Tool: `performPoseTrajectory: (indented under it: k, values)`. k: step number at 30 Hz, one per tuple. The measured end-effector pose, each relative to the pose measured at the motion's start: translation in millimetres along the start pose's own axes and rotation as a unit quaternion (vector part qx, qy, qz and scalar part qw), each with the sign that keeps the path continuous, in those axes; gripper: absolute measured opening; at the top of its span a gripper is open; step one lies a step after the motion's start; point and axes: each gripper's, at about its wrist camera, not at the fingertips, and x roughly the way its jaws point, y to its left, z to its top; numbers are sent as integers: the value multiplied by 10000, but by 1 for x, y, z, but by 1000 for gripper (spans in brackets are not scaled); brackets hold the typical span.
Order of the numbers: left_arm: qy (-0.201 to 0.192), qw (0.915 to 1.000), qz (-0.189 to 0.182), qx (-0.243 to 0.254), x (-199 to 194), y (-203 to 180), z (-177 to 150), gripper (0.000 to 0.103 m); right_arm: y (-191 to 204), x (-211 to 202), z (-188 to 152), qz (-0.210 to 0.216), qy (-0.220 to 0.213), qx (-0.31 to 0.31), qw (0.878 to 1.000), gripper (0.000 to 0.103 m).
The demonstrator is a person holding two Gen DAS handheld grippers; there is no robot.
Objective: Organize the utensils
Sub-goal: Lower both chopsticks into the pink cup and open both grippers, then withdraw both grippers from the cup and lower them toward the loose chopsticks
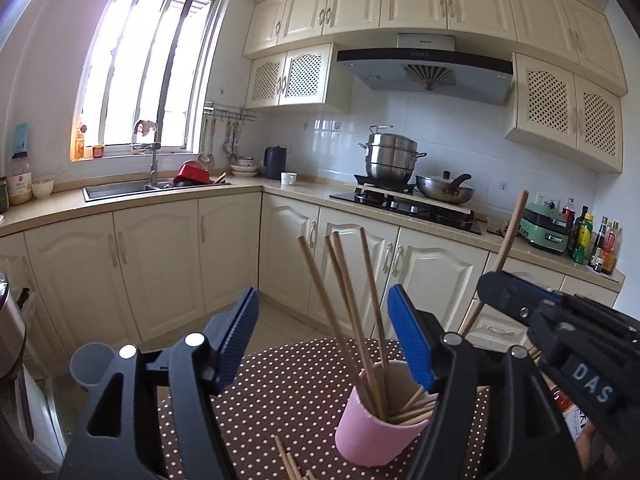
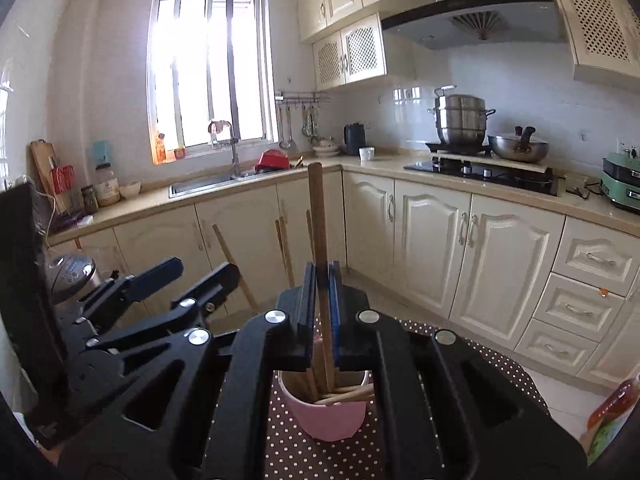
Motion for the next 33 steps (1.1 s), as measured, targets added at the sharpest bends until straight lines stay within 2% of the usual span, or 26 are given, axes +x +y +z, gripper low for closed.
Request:
performPoseTrajectory:
  k: [2, 6, 9, 10, 21, 28, 33]
  values:
    - [84, 9999, 109, 58, -6, 5, -1, 67, 4, 6, -1, -56, 208, -89, 9997, 8]
    - [207, 9996, 182, 111, -16, 12, 0, 68, 8, 2, -1, -63, 335, -43, 9994, 9]
    - [279, 9994, 196, 108, -22, 15, 0, 69, 11, -6, 1, -120, 279, -70, 9995, 31]
    - [297, 9992, 232, 107, -25, 17, 1, 69, 13, -10, 1, -125, 246, -58, 9996, 44]
    - [379, 9991, 212, -10, -73, 25, -2, 71, 32, -62, -9, -320, -23, -362, 9988, 44]
    - [356, 9992, 171, 48, -115, 24, -20, 79, 50, -91, -34, -429, -30, -540, 9976, 44]
    - [445, 9987, 218, 71, -130, 26, -38, 82, 57, -102, -57, -545, 55, -547, 9970, 57]
